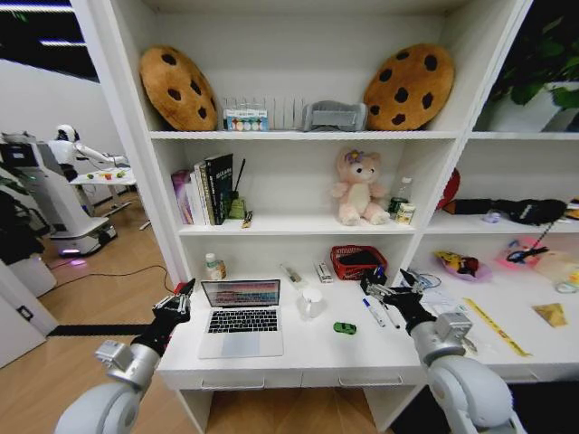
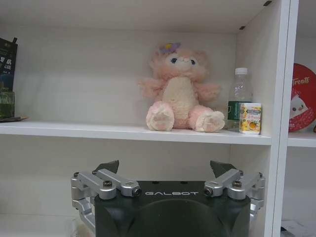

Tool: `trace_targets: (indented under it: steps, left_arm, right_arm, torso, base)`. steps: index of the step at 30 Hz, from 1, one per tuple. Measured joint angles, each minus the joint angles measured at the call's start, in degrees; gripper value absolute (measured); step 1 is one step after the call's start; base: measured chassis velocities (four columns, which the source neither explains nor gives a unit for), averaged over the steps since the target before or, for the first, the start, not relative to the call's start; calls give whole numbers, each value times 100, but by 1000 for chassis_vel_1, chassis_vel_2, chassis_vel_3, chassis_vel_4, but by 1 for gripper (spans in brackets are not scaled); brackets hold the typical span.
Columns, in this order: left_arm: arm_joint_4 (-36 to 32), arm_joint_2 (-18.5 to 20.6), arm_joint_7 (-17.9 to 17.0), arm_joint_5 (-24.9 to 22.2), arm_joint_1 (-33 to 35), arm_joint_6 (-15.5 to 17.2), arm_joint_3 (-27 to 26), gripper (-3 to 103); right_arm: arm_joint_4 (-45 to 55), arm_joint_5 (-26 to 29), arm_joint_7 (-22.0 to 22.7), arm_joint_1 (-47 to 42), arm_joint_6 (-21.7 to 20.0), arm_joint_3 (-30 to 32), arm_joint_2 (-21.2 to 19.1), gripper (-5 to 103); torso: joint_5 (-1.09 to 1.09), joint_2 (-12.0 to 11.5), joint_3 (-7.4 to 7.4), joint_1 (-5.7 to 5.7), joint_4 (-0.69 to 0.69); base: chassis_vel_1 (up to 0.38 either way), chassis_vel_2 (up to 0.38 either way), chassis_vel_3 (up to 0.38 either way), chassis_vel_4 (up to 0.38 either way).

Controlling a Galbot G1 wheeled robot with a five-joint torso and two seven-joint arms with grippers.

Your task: Organize the objects on the table.

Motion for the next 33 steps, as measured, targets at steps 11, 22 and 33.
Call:
trace_targets:
  steps: [11, 22, 33]
  left_arm:
    - [-5, -16, 24, 12, 4, -9, -10, 0]
    - [142, 163, 155, 109, -19, -10, 120, 0]
    - [261, 503, 221, 146, -318, 497, 373, 0]
  right_arm:
    - [-20, -9, -44, -3, 0, -1, 15, 100]
    - [-106, -80, -56, 6, 88, -33, 32, 100]
    - [-218, -212, -8, -43, 105, -90, 103, 100]
  torso:
    - [0, 0, 0, 0, 0]
    - [1, 0, 0, 0, 0]
    - [0, 0, 0, 0, -1]
  base:
    - [-8, 9, 7, -10]
    - [-36, 35, 36, -29]
    - [0, 0, 0, 0]
